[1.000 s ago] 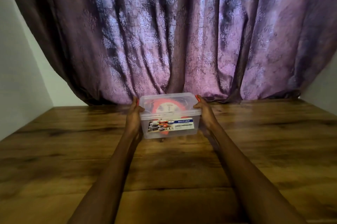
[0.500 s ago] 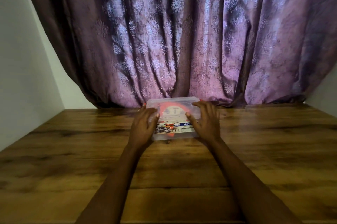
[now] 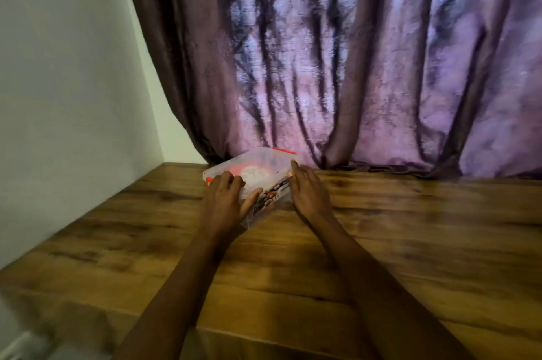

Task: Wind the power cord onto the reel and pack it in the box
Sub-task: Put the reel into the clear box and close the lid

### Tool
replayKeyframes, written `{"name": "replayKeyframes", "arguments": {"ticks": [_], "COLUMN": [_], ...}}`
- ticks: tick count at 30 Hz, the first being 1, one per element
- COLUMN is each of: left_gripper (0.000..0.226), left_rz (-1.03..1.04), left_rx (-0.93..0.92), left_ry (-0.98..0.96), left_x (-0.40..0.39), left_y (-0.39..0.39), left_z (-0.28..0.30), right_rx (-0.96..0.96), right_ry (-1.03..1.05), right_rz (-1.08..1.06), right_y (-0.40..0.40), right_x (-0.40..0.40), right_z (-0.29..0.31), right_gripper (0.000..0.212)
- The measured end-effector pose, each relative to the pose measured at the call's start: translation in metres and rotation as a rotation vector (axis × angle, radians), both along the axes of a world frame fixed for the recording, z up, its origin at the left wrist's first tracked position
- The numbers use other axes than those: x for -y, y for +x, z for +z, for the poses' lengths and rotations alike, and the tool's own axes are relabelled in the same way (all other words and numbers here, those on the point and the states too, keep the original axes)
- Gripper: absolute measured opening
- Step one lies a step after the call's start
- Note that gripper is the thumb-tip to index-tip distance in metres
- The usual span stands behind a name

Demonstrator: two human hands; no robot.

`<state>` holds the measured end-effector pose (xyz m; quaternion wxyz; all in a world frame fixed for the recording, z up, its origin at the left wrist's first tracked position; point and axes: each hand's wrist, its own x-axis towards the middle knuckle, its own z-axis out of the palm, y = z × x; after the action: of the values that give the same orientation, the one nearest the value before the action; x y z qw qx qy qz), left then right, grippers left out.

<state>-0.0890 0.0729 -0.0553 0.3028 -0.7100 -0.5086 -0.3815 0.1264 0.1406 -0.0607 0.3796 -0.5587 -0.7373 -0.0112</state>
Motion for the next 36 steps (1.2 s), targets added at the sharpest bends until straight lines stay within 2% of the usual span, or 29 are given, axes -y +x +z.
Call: {"name": "replayKeyframes", "arguments": {"ticks": [3, 10, 18, 28, 36], "left_gripper": [0.051, 0.051, 0.054, 0.054, 0.057], "left_rz": [0.196, 0.414, 0.586, 0.693, 0.687], "left_rx": [0.046, 0.096, 0.131, 0.139, 0.201], "left_ry": [-0.155, -0.157, -0.159, -0.163, -0.19], "left_x": [0.017, 0.051, 0.071, 0.074, 0.071], "left_y": [-0.036, -0.118, -0.204, -0.246, -0.243], "left_z": [0.0, 0.003, 0.002, 0.006, 0.006], "right_rx": [0.013, 0.079, 0.211, 0.225, 0.226], "right_ry": [-0.092, -0.234, -0.324, -0.366, -0.342], "right_rz": [0.125, 0.322, 0.446, 0.477, 0.506], "right_y": [-0.046, -0.158, -0.262, -0.325, -0.323], "right_x": [-0.007, -0.008, -0.005, -0.016, -0.02], "right_z": [0.007, 0.013, 0.022, 0.016, 0.017], "right_gripper": [0.054, 0.058, 0.06, 0.061, 0.062]}}
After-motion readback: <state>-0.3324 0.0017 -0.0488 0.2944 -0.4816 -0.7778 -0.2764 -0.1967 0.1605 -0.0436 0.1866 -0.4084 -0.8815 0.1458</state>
